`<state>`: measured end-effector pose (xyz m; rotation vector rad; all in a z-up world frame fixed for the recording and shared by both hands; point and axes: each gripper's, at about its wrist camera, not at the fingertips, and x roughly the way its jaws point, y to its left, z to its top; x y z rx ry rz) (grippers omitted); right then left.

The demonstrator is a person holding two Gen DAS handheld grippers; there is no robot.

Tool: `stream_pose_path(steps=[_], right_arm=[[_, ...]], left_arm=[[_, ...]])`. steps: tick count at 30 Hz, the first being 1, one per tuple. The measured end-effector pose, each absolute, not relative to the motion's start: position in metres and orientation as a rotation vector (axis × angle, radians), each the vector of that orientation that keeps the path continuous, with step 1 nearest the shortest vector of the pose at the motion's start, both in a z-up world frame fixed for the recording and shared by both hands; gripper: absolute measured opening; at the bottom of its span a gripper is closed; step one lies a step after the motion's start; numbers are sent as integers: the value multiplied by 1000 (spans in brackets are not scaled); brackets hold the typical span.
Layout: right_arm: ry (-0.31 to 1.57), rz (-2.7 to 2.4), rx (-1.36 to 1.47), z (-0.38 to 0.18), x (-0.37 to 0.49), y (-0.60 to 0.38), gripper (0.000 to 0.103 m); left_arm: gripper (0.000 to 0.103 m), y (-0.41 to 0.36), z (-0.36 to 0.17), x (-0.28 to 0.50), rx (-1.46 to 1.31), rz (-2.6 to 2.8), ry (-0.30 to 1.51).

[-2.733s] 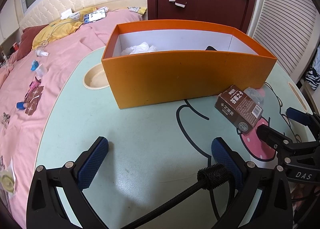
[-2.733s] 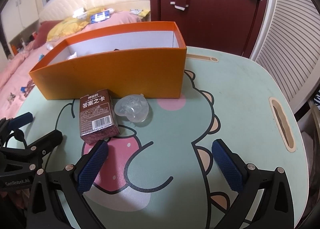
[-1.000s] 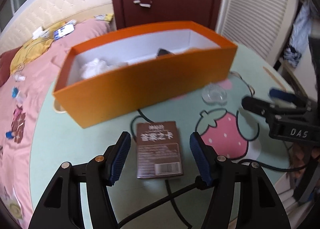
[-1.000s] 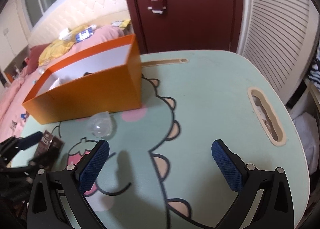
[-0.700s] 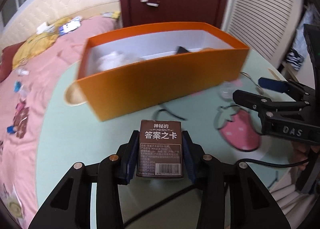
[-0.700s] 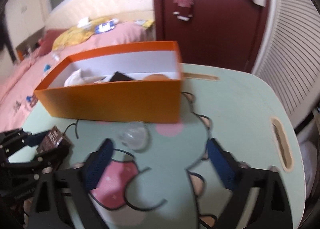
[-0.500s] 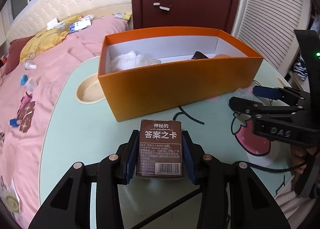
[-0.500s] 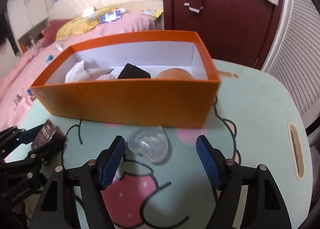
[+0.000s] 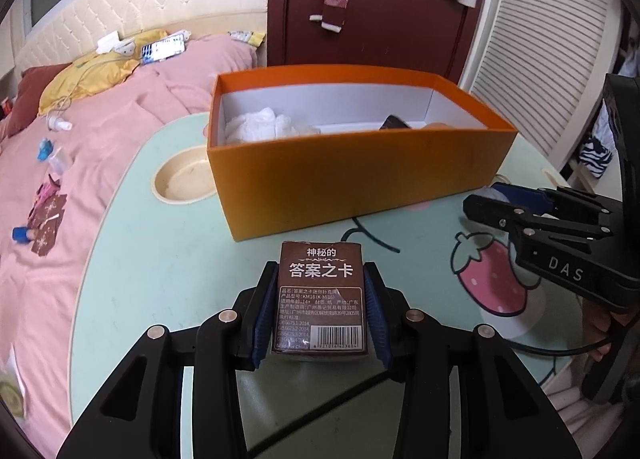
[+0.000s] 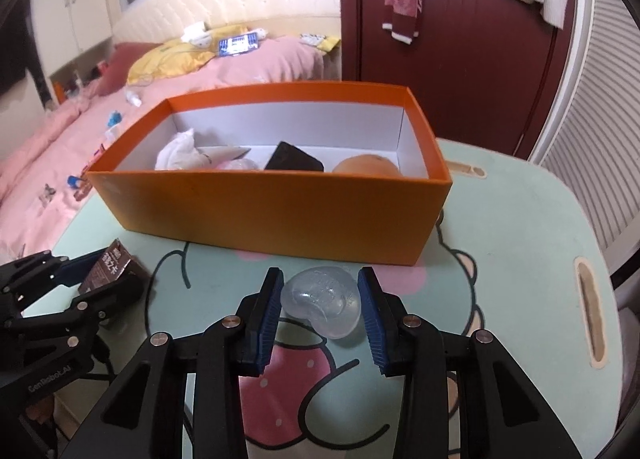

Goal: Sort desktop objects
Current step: 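Grasp the clear plastic heart with the right tool while the left tool holds the carton, then carry the carton and clear heart into the orange box and open both tools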

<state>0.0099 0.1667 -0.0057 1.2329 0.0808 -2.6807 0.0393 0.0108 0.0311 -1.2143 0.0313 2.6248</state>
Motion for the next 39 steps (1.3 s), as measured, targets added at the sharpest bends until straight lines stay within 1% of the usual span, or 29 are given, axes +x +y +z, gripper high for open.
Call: stream_pose_path(steps=[9, 14, 19, 23, 28, 36, 39], right_arm=[[105, -2700, 1164, 19, 20, 163, 37], [78, -2723, 1084, 35, 25, 167, 37], [31, -2720, 1008, 52, 13, 169, 37], [67, -2738, 962, 57, -5, 164, 37], [64, -2744, 973, 53, -30, 163, 37], [111, -2738, 1044, 27, -55, 157, 37], [133, -2734, 1071, 17, -65, 155, 38]], left_arm=[[42, 15, 76, 43, -1058, 2661, 43], [42, 19, 101, 31, -964, 2684, 60], [42, 23, 114, 3, -907, 2699, 69], [42, 27, 108, -22, -919, 2710, 79], [42, 28, 94, -47, -978, 2702, 68], [42, 28, 64, -73, -1093, 2672, 28], [42, 29, 53, -74, -1121, 2673, 54]])
